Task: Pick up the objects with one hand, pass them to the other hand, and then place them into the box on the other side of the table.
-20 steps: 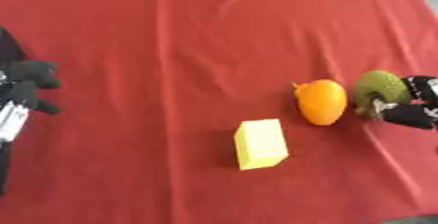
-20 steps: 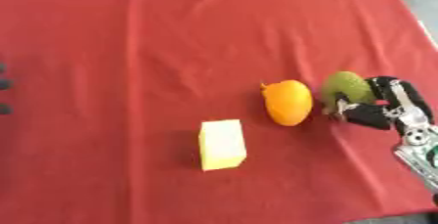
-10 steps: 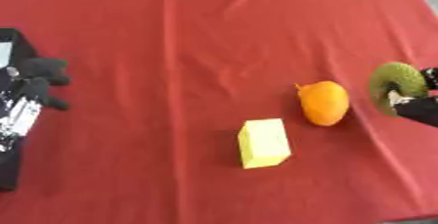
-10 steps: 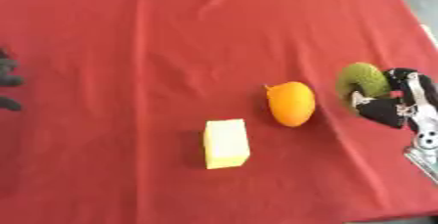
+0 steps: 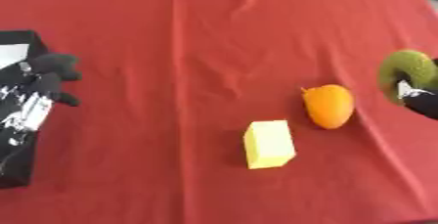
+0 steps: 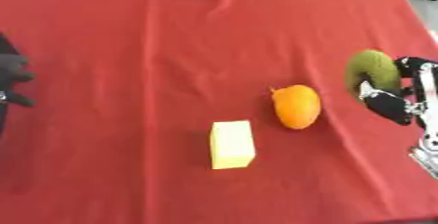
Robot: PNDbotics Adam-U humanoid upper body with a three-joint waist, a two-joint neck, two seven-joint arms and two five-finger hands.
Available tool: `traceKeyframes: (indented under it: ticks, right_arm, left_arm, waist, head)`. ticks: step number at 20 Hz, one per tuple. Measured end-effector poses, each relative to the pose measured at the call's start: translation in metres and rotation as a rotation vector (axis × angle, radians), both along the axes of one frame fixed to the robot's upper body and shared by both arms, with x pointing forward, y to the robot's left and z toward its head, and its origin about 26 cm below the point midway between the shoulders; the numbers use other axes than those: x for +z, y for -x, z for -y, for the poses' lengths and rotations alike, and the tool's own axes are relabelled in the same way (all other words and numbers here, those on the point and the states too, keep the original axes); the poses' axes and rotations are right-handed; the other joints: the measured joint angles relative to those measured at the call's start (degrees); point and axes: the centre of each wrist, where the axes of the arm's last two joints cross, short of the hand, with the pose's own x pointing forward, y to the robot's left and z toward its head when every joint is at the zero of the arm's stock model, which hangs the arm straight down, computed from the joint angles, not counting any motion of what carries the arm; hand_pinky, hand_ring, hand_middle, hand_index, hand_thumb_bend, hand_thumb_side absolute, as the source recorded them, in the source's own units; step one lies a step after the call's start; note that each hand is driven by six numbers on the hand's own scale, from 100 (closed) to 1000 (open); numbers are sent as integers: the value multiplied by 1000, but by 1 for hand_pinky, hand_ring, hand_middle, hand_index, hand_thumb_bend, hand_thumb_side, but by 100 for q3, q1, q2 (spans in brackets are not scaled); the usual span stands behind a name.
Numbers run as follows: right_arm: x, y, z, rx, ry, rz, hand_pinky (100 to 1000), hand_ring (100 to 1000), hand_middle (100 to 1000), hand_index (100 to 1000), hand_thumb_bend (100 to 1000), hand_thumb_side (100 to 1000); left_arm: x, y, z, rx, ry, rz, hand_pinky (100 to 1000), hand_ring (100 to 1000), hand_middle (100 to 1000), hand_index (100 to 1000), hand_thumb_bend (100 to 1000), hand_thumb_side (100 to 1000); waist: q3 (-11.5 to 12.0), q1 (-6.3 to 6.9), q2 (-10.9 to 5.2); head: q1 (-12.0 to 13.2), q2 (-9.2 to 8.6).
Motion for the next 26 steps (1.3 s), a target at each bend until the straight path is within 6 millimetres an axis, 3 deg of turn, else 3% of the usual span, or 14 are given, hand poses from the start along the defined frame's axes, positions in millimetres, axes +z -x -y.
traceKeyframes:
  ticks: [10, 20, 26]
  right_arm:
    - [3, -13, -32, 96, 46, 72, 409, 713, 451, 466, 100, 100]
    - [11, -26, -68, 193, 65, 142, 384, 705, 447, 459, 100, 100]
    - [13, -30, -90, 243, 81, 182, 292, 672, 414, 421, 100, 100]
  left_arm:
    - [12, -2, -6, -34, 7, 53, 642, 795, 803, 767, 100, 574]
    - [31, -5, -13, -62, 19, 126, 646, 795, 804, 768, 100, 646]
    - [45, -6, -18, -70, 21, 173, 648, 794, 802, 767, 100, 672]
  waist:
    - [124, -10, -193]
    - [198, -37, -251]
    - [212, -34, -281]
  head:
    - [116, 136]
    - [251, 224]
    - [283, 276]
